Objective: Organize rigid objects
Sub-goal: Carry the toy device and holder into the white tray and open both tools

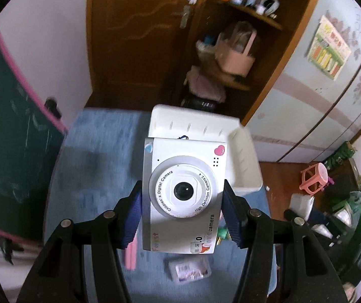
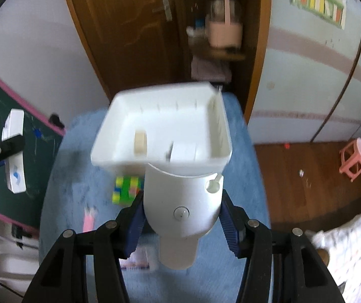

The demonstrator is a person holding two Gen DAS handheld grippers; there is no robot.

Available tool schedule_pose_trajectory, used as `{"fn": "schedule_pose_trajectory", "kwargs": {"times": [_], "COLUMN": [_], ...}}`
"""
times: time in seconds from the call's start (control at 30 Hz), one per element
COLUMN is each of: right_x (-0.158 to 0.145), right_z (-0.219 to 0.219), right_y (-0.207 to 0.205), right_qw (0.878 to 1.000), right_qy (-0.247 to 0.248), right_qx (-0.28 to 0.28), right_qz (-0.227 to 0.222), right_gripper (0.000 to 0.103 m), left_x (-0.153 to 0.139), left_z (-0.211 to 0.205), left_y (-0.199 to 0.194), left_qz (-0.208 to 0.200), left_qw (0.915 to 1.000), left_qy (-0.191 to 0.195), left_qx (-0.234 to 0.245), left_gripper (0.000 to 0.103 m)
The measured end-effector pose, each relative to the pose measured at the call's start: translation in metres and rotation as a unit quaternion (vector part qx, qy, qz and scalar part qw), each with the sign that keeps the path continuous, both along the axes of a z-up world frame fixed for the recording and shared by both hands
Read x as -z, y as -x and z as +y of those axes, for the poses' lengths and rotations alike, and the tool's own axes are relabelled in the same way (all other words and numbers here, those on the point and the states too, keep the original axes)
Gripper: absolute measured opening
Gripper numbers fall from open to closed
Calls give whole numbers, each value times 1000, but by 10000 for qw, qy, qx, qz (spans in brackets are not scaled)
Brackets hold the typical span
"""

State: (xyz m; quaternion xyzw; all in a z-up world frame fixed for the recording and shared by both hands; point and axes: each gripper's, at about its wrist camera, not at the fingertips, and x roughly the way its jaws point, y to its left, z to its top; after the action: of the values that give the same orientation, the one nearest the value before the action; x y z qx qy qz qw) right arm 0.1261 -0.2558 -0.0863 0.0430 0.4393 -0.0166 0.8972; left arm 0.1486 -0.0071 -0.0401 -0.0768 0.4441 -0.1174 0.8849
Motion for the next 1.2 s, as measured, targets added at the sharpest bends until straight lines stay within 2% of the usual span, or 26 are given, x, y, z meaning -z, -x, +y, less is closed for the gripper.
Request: {"fn": "schedule_pose_trajectory", "kwargs": {"times": [0.1,0.27,0.4,0.53,0.63,0.8,1.0,1.2], "right_x": [-38,-84,-101,-97,-76,-8,75,144], "right_z": [-10,-15,-12,-10,-6,-2,1,2], "right_y": [-22,-59,-98,-139,-176,-234,-268,-280], "right_qw": [9996,9980,9968,9971,9983,9992,9945,9862], "right_qy": [44,162,288,273,271,200,96,156], "right_qx": [56,120,178,199,233,243,223,285], "right_qz": [-268,-604,-725,-683,-457,260,1020,1622], "right_gripper": [55,55,55,55,55,55,55,56], "left_x": [-19,-38,-43,-32,-4,68,144,193], "left_z": [-6,-17,-25,-35,-42,-53,-64,-79], "left_y": [-18,-54,-88,-131,-165,-219,-258,-271], "left_qz": [-134,-292,-329,-273,-93,521,1144,1551], "left_qw": [9998,9990,9987,9987,9990,9977,9922,9856], "left_qy": [40,8,-33,-91,-168,-212,-197,-297], "left_qx": [136,325,393,429,400,369,458,612], "left_gripper": [61,61,61,61,61,61,61,61]}}
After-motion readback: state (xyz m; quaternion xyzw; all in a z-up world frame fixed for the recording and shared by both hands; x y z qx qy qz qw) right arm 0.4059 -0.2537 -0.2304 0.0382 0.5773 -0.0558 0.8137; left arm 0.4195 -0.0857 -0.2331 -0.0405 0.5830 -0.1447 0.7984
